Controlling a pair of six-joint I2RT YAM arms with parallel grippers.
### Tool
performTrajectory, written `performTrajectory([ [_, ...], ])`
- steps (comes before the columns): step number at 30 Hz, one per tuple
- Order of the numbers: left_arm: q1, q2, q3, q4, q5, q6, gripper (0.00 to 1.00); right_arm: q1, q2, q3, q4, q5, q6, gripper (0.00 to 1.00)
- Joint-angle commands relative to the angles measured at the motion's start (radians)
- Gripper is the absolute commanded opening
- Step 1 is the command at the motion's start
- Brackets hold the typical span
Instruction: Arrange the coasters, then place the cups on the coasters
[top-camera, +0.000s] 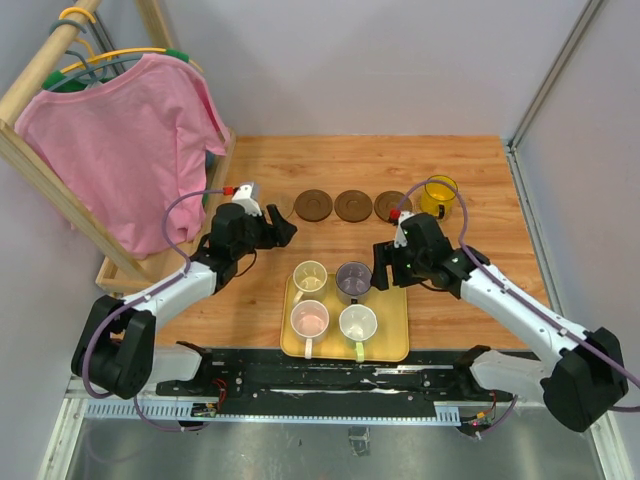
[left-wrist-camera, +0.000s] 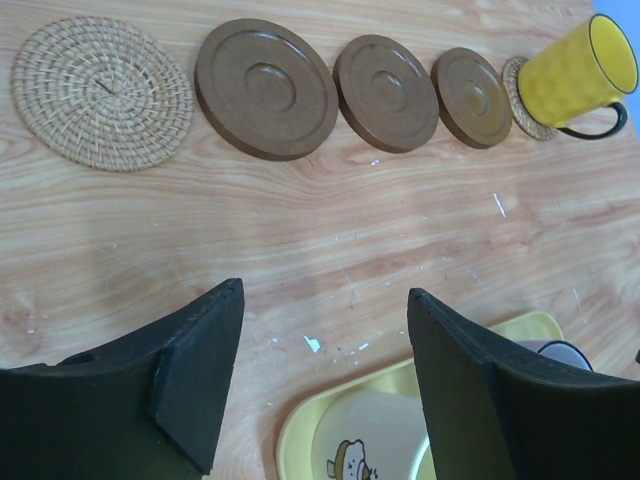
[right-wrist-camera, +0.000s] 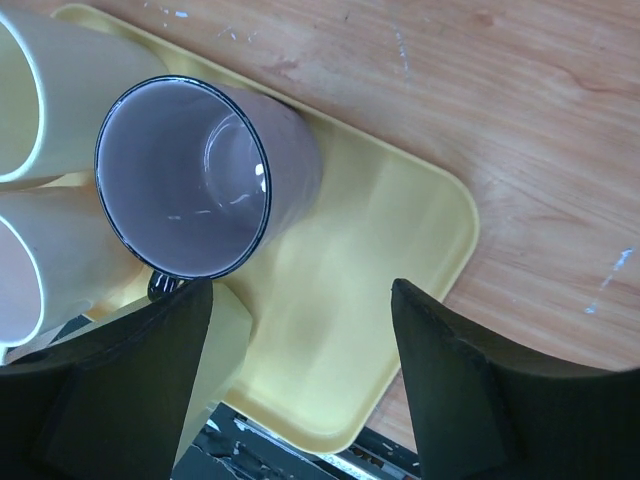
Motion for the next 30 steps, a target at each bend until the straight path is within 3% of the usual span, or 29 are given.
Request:
performTrajectory([
  [1, -0.01, -0.006, 0.007, 0.004, 0.039, 0.021, 0.7, 0.039, 0.061, 0.047, 0.022, 0.005, -0.005, 0.72],
  [9, -0.015, 0.015, 0.011, 0.012, 0.063, 0.024, 0.69, 0.08, 0.199, 0.106, 0.016, 0.023, -0.018, 0.52],
  [13, -0.016, 0.024, 0.007, 0.023, 0.068, 0.022, 0.69, 0.095, 0.234, 0.119, 0.019, 0.027, -0.017, 0.49],
  [23, -0.016, 0.047, -0.003, 0.045, 0.079, 0.011, 0.69, 0.107, 0.269, 0.168, -0.025, 0.131, -0.042, 0.09],
  [30, -0.016, 0.056, -0.007, 0.056, 0.079, 0.008, 0.69, 0.106, 0.272, 0.196, -0.061, 0.227, -0.087, 0.01],
])
